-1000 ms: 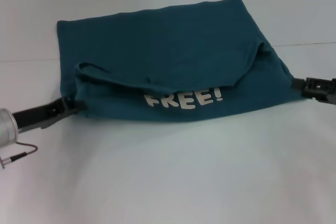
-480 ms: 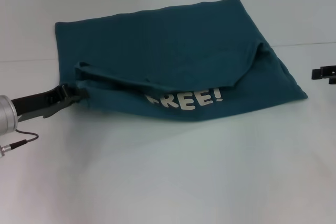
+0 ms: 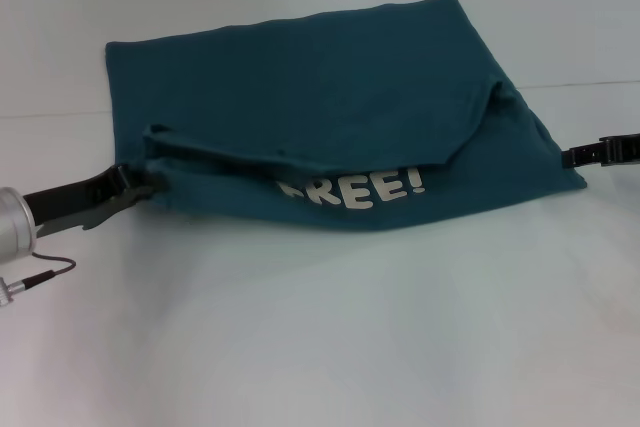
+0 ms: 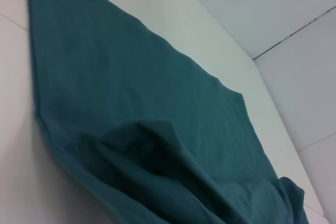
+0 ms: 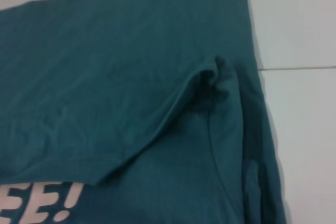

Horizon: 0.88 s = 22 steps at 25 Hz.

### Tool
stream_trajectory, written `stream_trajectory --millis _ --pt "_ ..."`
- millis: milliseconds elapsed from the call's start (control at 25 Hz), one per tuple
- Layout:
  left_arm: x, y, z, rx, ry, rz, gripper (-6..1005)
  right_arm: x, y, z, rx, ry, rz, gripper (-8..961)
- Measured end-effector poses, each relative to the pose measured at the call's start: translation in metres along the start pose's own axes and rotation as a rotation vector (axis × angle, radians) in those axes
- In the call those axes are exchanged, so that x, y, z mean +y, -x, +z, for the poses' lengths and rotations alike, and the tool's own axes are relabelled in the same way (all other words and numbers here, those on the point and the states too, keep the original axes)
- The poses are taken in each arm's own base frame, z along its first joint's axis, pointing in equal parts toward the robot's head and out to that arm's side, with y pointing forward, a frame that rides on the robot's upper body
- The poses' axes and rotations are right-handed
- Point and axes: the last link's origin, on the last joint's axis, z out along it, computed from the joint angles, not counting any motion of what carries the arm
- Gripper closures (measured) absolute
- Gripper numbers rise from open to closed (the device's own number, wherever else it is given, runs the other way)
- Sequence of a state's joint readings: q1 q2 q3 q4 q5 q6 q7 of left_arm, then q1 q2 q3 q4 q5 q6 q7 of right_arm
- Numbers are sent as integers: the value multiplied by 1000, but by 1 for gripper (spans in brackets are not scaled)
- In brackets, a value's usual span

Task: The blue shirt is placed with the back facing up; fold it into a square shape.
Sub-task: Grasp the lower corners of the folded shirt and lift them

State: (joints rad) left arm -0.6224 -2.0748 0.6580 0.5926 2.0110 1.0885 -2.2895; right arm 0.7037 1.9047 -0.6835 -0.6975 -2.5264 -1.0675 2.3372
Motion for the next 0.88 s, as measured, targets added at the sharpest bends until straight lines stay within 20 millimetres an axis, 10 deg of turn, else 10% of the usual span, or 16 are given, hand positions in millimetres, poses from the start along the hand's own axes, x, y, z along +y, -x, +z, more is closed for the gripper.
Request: stream_trajectory --millis 880 --pt "-2 9 4 -6 -8 -21 960 17 -10 37 9 -133 -82 326"
